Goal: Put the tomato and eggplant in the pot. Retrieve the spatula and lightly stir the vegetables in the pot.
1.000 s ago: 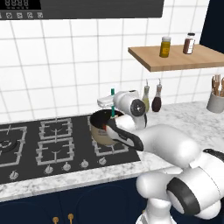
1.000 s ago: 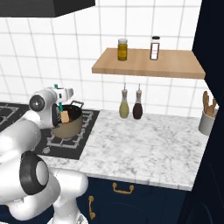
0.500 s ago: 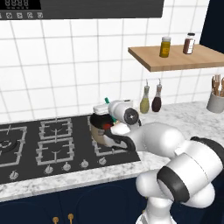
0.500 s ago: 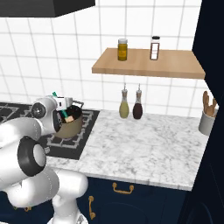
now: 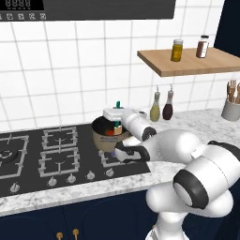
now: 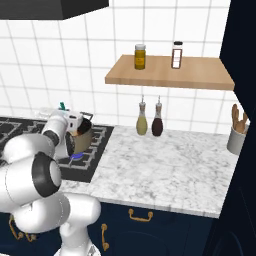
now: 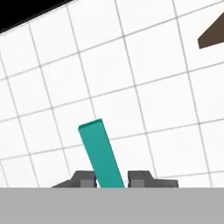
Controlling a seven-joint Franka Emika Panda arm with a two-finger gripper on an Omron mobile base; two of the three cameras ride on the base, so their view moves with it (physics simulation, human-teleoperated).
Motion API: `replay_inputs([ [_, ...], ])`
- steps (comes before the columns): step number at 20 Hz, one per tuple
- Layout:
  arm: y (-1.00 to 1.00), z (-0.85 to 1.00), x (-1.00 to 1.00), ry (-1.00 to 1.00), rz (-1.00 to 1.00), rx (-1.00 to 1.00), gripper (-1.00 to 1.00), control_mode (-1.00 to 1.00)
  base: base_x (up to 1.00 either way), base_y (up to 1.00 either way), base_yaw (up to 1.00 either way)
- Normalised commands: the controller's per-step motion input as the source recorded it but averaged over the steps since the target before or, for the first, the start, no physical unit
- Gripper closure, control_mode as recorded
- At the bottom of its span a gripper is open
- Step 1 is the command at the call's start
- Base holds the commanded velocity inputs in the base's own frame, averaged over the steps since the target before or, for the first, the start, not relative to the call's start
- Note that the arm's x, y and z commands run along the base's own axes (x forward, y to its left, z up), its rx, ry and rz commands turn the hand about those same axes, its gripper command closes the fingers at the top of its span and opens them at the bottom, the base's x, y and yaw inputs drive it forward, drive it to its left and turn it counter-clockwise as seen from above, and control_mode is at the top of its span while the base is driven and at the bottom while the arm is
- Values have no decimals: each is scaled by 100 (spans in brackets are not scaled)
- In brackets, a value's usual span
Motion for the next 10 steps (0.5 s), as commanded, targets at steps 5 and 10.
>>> replay_inputs([
  [5,-34,64,-41,16,-11,14,100,-100,0,0,0],
  [10,-3,62,-15,23,-1,24,100,-100,0,0,0],
])
